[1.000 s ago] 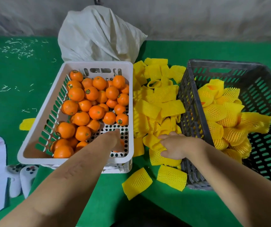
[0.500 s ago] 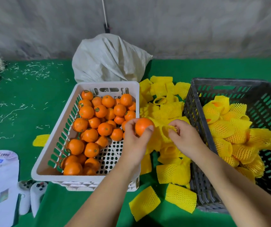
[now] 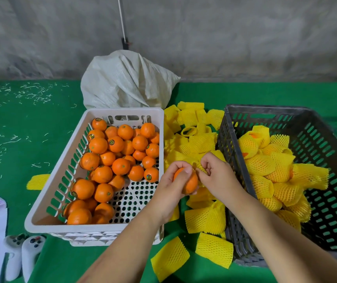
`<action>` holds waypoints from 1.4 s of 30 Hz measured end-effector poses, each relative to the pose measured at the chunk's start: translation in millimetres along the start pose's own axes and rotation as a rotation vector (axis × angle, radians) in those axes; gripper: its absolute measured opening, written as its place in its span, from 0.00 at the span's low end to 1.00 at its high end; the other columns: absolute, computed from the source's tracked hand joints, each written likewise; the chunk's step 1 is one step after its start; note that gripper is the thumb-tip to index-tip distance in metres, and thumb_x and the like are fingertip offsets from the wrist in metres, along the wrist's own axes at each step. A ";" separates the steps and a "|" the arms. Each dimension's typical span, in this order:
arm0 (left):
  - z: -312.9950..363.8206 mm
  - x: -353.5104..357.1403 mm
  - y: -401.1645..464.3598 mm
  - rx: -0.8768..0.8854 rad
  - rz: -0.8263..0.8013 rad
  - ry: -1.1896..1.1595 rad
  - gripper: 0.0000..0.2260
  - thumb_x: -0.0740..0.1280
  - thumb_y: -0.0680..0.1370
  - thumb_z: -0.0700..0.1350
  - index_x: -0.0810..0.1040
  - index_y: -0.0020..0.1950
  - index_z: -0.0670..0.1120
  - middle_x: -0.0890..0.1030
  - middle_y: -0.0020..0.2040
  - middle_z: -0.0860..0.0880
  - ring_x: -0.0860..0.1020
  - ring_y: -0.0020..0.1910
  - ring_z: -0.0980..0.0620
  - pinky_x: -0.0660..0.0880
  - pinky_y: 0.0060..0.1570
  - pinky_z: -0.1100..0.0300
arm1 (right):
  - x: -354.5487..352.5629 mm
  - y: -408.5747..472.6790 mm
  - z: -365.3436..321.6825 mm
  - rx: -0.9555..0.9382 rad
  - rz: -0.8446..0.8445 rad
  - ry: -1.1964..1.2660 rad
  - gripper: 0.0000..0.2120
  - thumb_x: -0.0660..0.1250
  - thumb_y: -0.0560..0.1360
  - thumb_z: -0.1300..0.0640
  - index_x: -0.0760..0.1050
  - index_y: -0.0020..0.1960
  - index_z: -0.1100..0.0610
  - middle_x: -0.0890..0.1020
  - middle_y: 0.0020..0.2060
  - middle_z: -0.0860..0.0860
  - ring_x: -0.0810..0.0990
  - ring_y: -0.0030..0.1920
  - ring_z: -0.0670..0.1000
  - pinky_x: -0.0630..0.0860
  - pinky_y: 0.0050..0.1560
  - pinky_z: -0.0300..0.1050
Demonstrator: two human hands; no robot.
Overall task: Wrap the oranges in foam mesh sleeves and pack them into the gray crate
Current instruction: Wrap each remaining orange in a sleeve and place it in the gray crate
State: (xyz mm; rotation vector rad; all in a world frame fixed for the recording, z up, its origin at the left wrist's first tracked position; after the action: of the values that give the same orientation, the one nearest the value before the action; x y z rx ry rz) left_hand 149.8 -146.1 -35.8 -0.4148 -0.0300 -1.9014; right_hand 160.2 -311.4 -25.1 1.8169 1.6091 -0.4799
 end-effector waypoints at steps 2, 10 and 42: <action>-2.1 -1.2 1.6 0.003 -0.001 0.006 0.09 0.71 0.78 0.56 0.81 0.54 0.54 0.82 0.50 0.51 0.81 0.48 0.44 0.80 0.53 0.47 | 1.2 0.2 2.1 0.001 -0.007 0.014 0.16 0.73 0.76 0.58 0.66 0.40 0.49 0.66 0.27 0.46 0.65 0.29 0.46 0.60 0.29 0.40; -4.1 -2.6 -0.5 0.007 -0.033 0.020 0.18 0.72 0.70 0.50 0.81 0.60 0.55 0.77 0.61 0.49 0.76 0.58 0.40 0.75 0.63 0.41 | 0.6 1.2 4.6 -0.003 0.063 -0.025 0.08 0.73 0.77 0.57 0.74 0.46 0.51 0.68 0.31 0.44 0.67 0.31 0.44 0.62 0.33 0.36; -7.6 -7.1 2.8 0.181 0.041 0.029 0.31 0.74 0.80 0.37 0.66 0.79 0.53 0.83 0.66 0.50 0.82 0.65 0.49 0.80 0.60 0.57 | -5.1 -5.6 -9.8 -0.193 0.036 0.086 0.12 0.68 0.78 0.64 0.76 0.57 0.50 0.74 0.52 0.33 0.76 0.50 0.40 0.72 0.44 0.31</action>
State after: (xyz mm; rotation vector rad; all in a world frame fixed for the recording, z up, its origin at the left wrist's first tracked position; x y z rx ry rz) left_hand 152.5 -142.4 -45.6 -0.2629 -0.1725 -1.8461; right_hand 152.5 -308.3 -16.1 1.7377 1.6172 -0.2242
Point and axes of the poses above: each hand's wrist, its own y-axis towards the middle knuckle, its own x-axis out of the palm, z = x × y, the point moved 3 cm from there along y, towards the middle knuckle
